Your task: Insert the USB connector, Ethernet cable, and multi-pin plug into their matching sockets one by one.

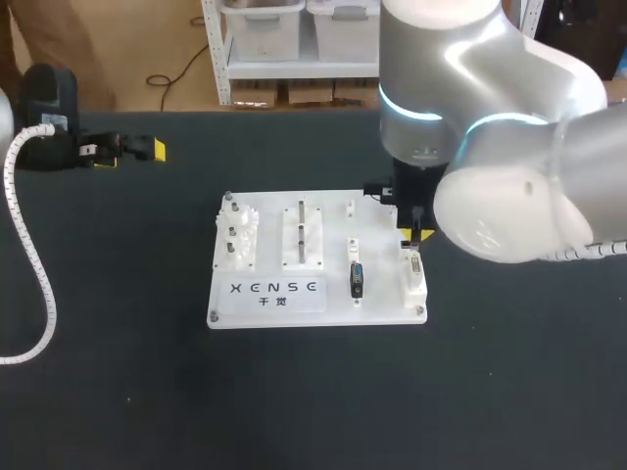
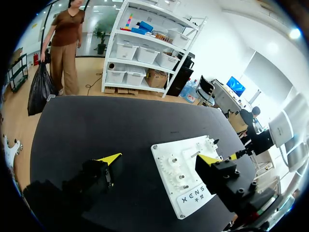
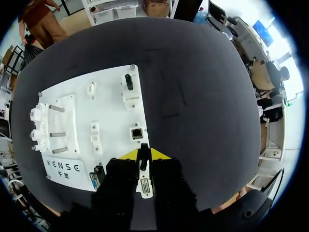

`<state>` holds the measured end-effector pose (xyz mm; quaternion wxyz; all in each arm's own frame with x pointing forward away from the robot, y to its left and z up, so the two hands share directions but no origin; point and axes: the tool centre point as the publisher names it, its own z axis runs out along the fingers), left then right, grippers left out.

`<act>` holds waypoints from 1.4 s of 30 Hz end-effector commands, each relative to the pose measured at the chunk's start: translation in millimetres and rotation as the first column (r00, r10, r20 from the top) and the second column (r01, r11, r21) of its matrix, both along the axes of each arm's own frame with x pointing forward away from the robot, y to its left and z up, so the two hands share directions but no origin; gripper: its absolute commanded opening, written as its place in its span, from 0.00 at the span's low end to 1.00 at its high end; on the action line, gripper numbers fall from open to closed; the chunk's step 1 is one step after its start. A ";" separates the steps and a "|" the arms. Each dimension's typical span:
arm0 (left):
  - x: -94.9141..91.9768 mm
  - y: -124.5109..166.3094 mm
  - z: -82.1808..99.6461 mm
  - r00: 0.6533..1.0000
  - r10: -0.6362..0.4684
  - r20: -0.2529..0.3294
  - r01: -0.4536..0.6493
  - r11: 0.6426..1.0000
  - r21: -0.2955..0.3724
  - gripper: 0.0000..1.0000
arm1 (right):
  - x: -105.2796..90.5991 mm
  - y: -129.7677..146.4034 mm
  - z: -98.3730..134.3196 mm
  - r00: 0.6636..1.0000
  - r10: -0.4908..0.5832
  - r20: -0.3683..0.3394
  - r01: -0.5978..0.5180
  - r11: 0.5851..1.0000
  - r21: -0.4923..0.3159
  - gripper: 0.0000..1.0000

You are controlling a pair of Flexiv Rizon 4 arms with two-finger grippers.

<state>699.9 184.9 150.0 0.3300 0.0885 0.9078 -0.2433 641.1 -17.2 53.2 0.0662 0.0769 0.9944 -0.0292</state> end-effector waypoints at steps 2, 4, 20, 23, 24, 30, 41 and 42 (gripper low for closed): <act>0.0 0.0 0.0 1.000 0.000 0.000 0.000 1.000 0.000 1.00 | 5.2 -0.7 -5.7 1.000 -0.004 -0.004 0.004 1.000 -0.001 0.00; 0.0 0.0 0.0 1.000 0.000 0.000 0.000 1.000 0.000 1.00 | 6.0 -0.5 -7.4 1.000 -0.005 -0.007 0.005 1.000 -0.001 0.00; 0.0 0.0 0.0 1.000 0.000 0.000 0.000 1.000 0.000 1.00 | 19.1 2.6 -9.3 1.000 -0.003 -0.003 0.003 1.000 0.006 0.00; 0.0 0.0 0.0 1.000 0.000 0.000 0.000 1.000 0.000 1.00 | 19.6 4.0 -10.4 1.000 0.000 -0.003 0.000 1.000 0.005 0.00; 0.0 0.0 0.0 1.000 0.000 0.000 0.000 1.000 0.000 1.00 | 19.5 4.3 -10.6 1.000 0.001 -0.003 -0.001 1.000 0.005 0.00; 0.0 0.0 0.0 1.000 0.000 0.000 0.000 1.000 0.000 1.00 | 19.6 5.7 -13.8 1.000 0.001 -0.011 -0.001 1.000 0.004 0.00; 0.0 0.0 0.0 1.000 0.000 0.000 0.000 1.000 0.000 1.00 | 19.7 7.5 -15.5 1.000 0.005 -0.017 -0.005 1.000 0.001 0.00; 0.0 0.0 0.0 1.000 0.000 0.000 0.000 1.000 0.000 1.00 | 19.7 7.5 -15.6 1.000 0.004 -0.017 -0.004 1.000 0.000 0.00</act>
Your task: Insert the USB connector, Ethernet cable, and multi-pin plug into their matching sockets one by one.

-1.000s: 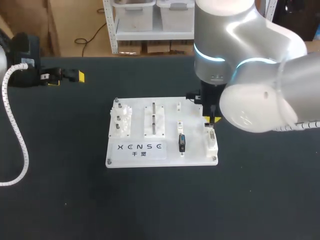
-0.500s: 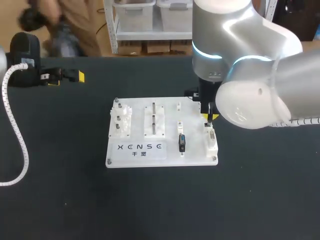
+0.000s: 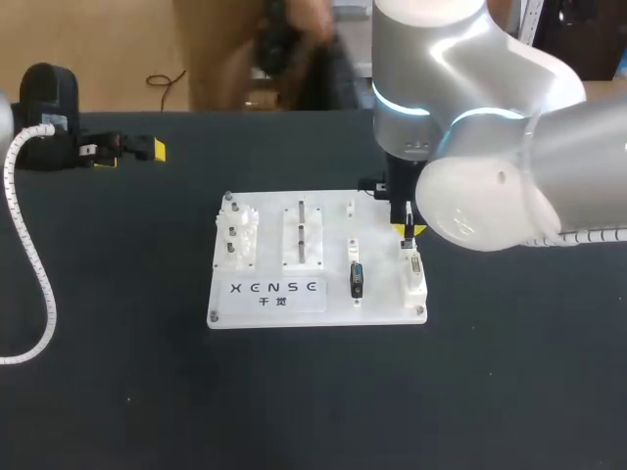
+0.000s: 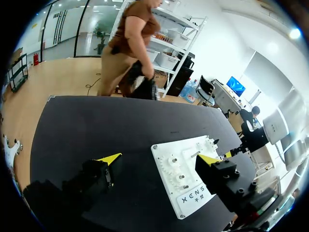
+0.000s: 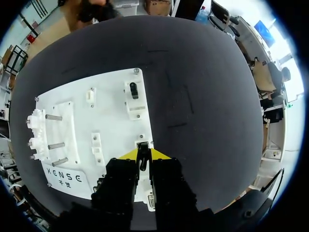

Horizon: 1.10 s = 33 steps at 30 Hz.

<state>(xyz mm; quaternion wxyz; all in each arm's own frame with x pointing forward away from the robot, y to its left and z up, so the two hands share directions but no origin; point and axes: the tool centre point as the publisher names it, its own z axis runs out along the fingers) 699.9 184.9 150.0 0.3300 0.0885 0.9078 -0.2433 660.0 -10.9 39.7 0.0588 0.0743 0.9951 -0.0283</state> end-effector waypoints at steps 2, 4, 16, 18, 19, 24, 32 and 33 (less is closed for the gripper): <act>0.0 0.0 0.0 1.000 0.000 0.000 0.000 1.000 0.000 1.00 | 0.4 1.6 -2.9 1.000 -0.001 -0.003 0.001 1.000 -0.004 0.00; 0.0 0.0 0.0 1.000 0.000 0.000 0.000 1.000 0.000 1.00 | -0.6 1.9 -4.2 1.000 -0.001 -0.006 0.001 1.000 -0.006 0.00; 0.0 0.0 0.0 1.000 0.000 0.000 0.000 1.000 0.000 1.00 | -0.9 3.9 -5.1 1.000 0.001 -0.007 -0.002 1.000 -0.008 0.00; 0.0 0.0 0.0 1.000 0.000 0.000 0.000 1.000 0.000 1.00 | -1.0 3.9 -5.0 1.000 0.001 -0.006 -0.001 1.000 -0.007 0.00; 0.0 0.0 0.0 1.000 0.000 0.000 0.000 1.000 0.000 1.00 | -1.0 4.0 -4.5 1.000 0.000 -0.006 0.000 1.000 -0.007 0.00; 0.0 0.0 0.0 1.000 0.000 0.000 0.000 1.000 0.000 1.00 | -0.6 5.9 -0.1 1.000 0.004 0.004 -0.004 1.000 -0.005 0.00; 0.0 0.0 0.0 1.000 0.000 0.000 0.000 1.000 0.000 1.00 | -0.3 3.2 -0.5 1.000 0.002 0.003 -0.002 1.000 -0.009 0.00; 0.0 0.0 0.0 1.000 0.000 0.000 0.000 1.000 0.000 1.00 | -0.6 2.8 -1.1 1.000 0.002 0.002 -0.002 1.000 -0.009 0.00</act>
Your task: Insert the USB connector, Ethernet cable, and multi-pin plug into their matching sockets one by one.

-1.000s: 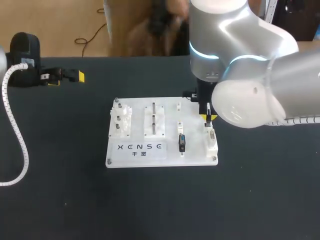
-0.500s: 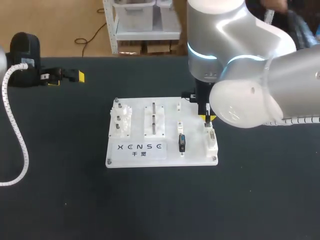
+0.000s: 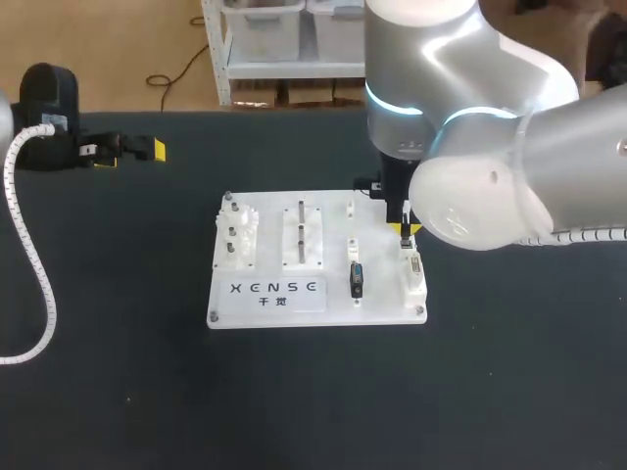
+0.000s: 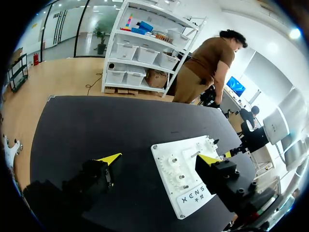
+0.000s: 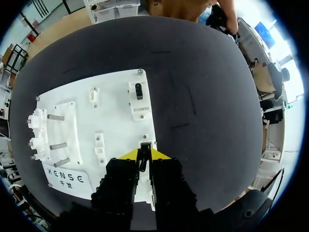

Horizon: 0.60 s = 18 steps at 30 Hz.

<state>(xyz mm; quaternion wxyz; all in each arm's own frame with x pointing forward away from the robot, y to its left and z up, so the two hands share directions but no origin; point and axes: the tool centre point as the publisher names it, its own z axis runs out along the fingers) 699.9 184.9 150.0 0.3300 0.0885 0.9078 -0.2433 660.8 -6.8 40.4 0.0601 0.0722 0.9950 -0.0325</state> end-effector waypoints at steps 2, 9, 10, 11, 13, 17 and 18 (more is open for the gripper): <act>0.0 0.0 0.0 1.000 0.000 0.000 0.000 1.000 0.000 1.00 | -3.0 -2.0 -3.1 1.000 -0.003 -0.004 0.003 1.000 -0.003 0.00; 0.0 0.0 0.0 1.000 0.000 0.000 0.000 1.000 0.000 1.00 | -4.2 -2.9 -5.6 1.000 -0.007 -0.013 0.007 1.000 -0.002 0.00; 0.0 0.0 0.0 1.000 0.000 0.000 0.000 1.000 0.000 1.00 | -4.2 -3.1 -6.0 1.000 -0.008 -0.014 0.008 1.000 -0.002 0.00; 0.0 0.0 0.0 1.000 0.000 0.000 0.000 1.000 0.000 1.00 | -4.1 -3.5 -6.9 1.000 -0.010 -0.018 0.010 1.000 -0.002 0.00; 0.0 0.0 0.0 1.000 0.000 0.000 0.000 1.000 0.000 1.00 | -4.3 -4.2 -8.1 1.000 -0.014 -0.022 0.014 1.000 -0.003 0.00; 0.0 0.0 0.0 1.000 0.000 0.000 0.000 1.000 0.000 1.00 | -4.7 -6.6 -10.2 0.999 -0.021 -0.029 0.021 1.000 -0.002 0.00; 0.0 0.0 0.0 1.000 0.000 0.000 0.000 1.000 0.000 1.00 | -4.8 -7.1 -10.6 0.999 -0.023 -0.030 0.023 1.000 -0.002 0.00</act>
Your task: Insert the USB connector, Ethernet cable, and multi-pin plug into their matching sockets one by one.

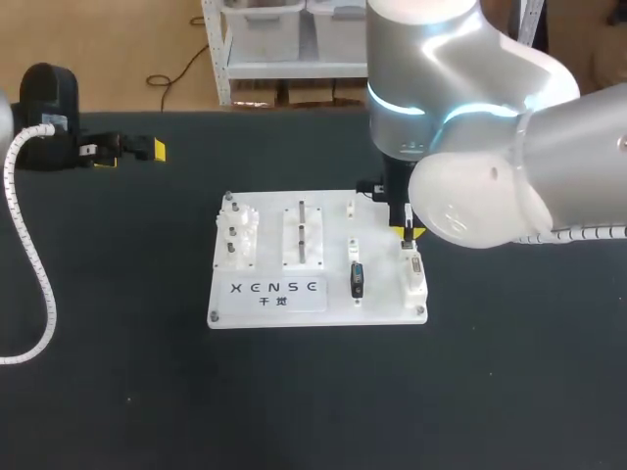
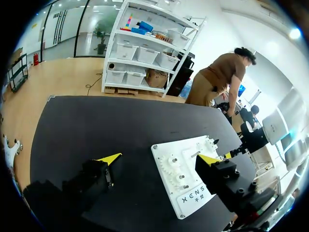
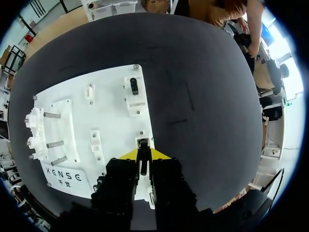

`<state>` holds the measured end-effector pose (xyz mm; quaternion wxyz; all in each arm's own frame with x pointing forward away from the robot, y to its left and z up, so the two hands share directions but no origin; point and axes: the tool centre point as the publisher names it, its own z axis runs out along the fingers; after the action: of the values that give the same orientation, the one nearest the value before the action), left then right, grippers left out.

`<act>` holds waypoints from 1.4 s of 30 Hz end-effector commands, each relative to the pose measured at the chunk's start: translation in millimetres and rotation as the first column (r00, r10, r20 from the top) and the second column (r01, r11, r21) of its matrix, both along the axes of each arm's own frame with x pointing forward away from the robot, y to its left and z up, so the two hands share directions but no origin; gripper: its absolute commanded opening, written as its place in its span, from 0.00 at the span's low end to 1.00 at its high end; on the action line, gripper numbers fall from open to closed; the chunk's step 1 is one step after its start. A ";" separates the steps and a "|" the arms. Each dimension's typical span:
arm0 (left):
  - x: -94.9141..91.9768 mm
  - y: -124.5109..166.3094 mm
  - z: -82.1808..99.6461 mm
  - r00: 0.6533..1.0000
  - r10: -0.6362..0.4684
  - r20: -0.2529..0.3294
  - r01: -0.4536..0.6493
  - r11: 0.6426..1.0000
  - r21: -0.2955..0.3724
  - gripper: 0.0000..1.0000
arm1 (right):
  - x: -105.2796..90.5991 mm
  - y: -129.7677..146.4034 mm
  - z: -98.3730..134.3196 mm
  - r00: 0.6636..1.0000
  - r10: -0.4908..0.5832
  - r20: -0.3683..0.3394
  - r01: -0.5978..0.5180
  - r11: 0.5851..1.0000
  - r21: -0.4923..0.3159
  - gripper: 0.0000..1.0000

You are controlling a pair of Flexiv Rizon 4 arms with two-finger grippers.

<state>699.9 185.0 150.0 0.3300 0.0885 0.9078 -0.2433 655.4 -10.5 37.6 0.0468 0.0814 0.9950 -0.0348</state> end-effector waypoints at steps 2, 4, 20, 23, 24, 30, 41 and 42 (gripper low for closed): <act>0.0 0.0 0.0 1.000 0.000 0.000 0.000 1.000 0.000 1.00 | 0.5 -4.0 -8.4 1.000 -0.007 -0.006 0.007 1.000 0.001 0.00; 0.0 0.0 0.0 1.000 0.000 0.000 0.000 1.000 0.000 1.00 | 0.6 -4.6 -9.0 1.000 -0.012 -0.008 0.012 1.000 0.001 0.00; 0.0 0.0 0.0 1.000 0.000 0.000 0.000 1.000 0.000 1.00 | 5.7 -6.8 -10.4 0.998 -0.043 -0.042 0.047 0.995 0.086 0.00; 0.0 0.0 0.0 1.000 0.000 0.000 0.000 1.000 0.000 1.00 | 6.4 -5.4 -9.4 0.998 -0.039 -0.041 0.042 0.995 0.088 0.00; 0.0 0.0 0.0 1.000 0.000 0.000 0.000 1.000 0.000 1.00 | 6.5 -5.0 -9.2 0.999 -0.037 -0.040 0.040 0.995 0.087 0.00; 0.0 0.0 0.0 1.000 0.000 0.000 0.000 1.000 0.000 1.00 | 6.7 -3.8 -6.9 0.999 -0.029 -0.031 0.032 0.996 0.083 0.00; 0.0 0.0 0.0 1.000 0.000 0.000 0.000 1.000 0.000 1.00 | 8.2 -1.0 3.1 1.000 -0.013 0.001 0.013 0.996 0.087 0.00; 0.0 0.0 0.0 1.000 0.000 0.000 0.000 1.000 0.000 1.00 | 8.1 -1.0 3.1 1.000 -0.012 0.002 0.011 0.996 0.087 0.00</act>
<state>699.9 184.9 150.0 0.3300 0.0885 0.9078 -0.2433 666.0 -10.7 40.3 0.0402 0.0887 0.9952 0.0077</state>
